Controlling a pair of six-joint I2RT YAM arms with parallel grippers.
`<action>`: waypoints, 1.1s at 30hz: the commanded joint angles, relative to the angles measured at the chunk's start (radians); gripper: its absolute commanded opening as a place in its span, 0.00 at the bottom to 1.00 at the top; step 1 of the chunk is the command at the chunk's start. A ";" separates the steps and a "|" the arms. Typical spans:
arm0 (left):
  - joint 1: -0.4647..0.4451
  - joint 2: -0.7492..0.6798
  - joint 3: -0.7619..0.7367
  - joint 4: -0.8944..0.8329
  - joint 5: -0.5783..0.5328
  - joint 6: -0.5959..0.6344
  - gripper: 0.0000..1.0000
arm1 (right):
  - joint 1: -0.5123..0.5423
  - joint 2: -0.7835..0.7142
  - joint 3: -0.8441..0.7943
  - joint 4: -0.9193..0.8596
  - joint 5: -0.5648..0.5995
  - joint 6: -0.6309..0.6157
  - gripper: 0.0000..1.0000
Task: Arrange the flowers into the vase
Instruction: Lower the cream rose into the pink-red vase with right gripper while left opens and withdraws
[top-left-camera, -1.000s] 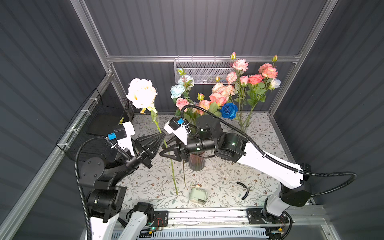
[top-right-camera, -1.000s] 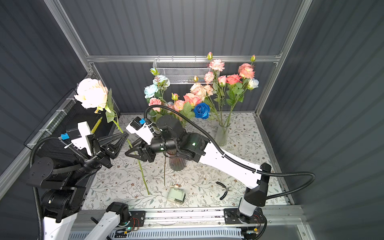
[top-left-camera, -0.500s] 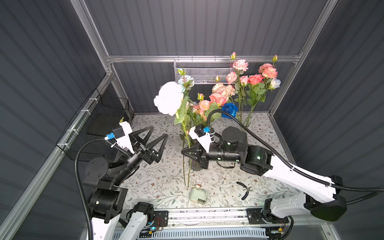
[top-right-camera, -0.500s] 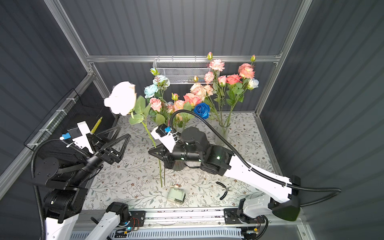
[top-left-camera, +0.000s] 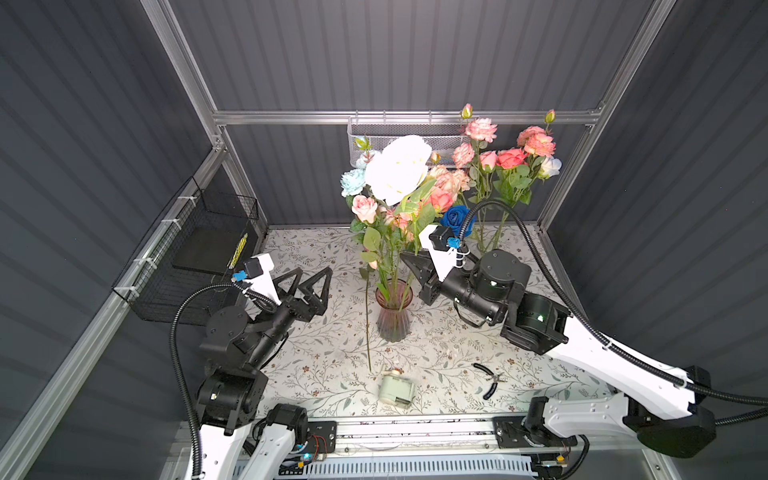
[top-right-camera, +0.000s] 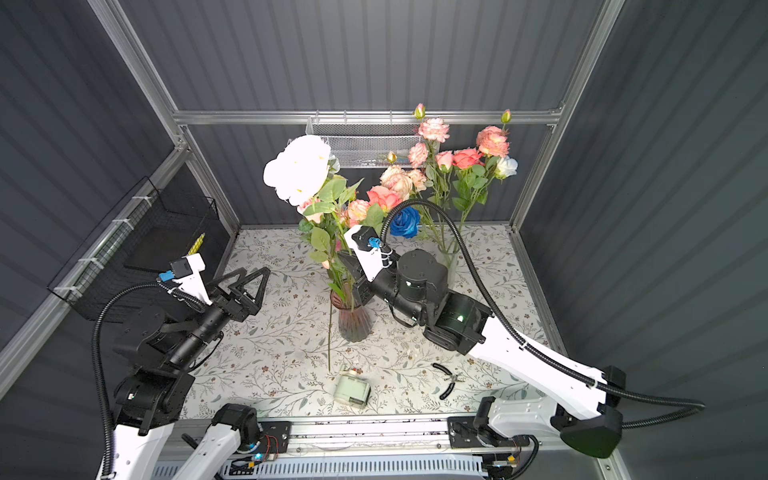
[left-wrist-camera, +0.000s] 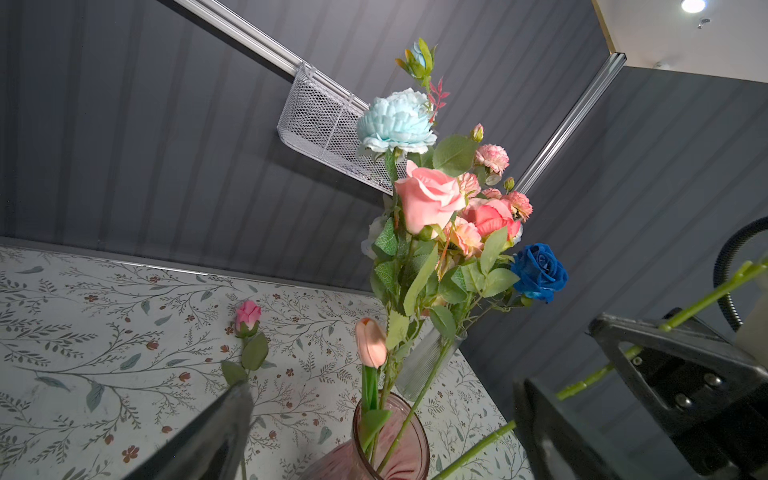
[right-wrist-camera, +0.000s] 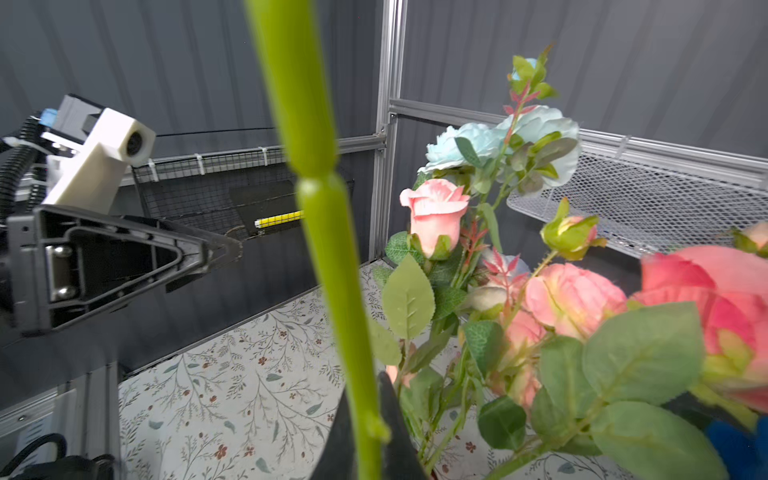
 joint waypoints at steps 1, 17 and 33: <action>-0.001 -0.006 -0.018 -0.033 -0.018 0.018 1.00 | -0.013 0.028 0.043 0.076 0.025 -0.051 0.00; -0.001 0.013 -0.045 -0.034 -0.001 0.025 1.00 | -0.042 0.058 0.190 -0.160 -0.062 -0.001 0.00; -0.001 0.027 -0.065 -0.021 0.009 0.006 1.00 | -0.057 0.130 0.087 0.074 -0.044 -0.026 0.00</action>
